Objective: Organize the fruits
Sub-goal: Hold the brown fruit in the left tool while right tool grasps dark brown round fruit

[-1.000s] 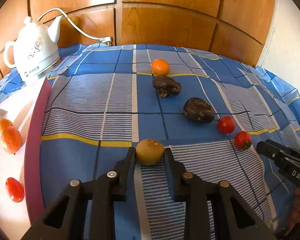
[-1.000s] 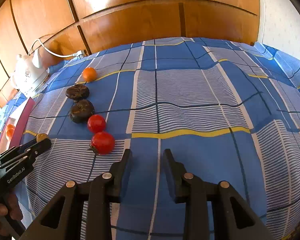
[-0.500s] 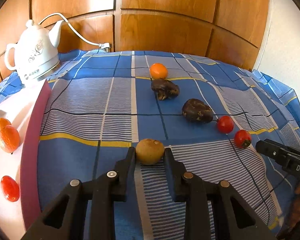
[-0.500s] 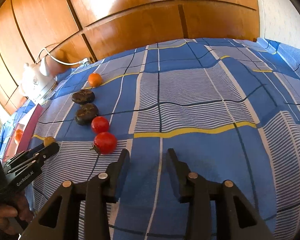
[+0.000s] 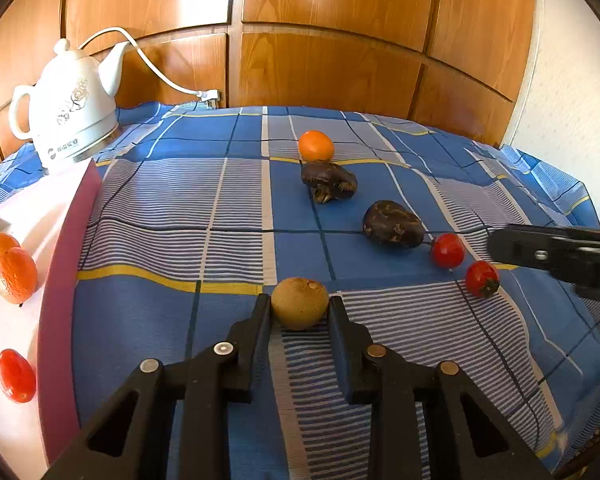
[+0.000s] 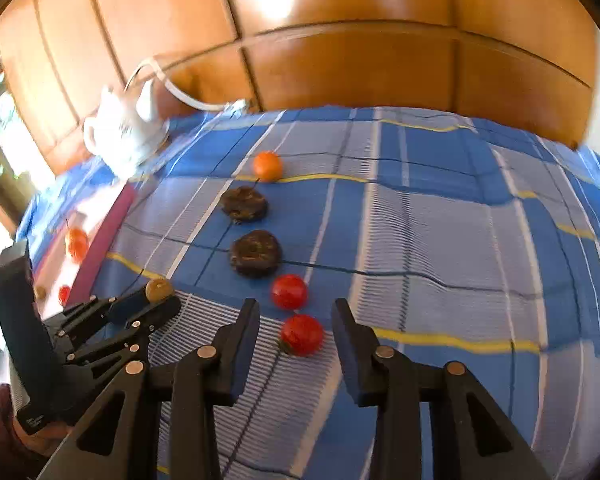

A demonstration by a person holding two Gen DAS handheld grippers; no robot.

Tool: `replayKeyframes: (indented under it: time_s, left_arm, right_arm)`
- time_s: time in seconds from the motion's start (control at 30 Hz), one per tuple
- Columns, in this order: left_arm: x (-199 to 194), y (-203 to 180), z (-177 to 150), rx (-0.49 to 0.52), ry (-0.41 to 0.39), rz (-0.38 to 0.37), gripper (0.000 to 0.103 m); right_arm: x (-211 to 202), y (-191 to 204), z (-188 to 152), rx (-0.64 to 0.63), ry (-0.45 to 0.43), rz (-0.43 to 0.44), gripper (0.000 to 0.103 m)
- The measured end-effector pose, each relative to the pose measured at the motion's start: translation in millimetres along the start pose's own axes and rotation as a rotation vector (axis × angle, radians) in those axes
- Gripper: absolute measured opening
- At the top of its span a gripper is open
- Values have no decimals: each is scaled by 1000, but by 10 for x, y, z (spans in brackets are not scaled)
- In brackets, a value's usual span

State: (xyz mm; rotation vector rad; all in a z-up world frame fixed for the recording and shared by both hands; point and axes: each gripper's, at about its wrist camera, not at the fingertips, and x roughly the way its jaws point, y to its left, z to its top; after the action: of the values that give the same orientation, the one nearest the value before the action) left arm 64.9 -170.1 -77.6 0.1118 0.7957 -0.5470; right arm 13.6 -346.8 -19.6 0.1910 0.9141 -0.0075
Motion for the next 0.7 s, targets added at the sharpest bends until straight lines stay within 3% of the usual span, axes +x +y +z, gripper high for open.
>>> replayKeyframes:
  time_s: [0.13,0.3,0.53,0.7]
  left_arm:
    - [-4,2,-6,-1,-2,-2,28]
    - [-3,-12,-9,3,-5,3,28]
    - [-8,-2,-10,0,-6,-1,28]
    - [-10,-3,-9,0,-6,0,28]
  right_arm:
    - [215,47,78,-50,63,-24,33]
    - [233,140,201,-86,39,31,33]
    - [628,244,369,-141,140,40,41]
    - [742,325,384,-176,157,27,44]
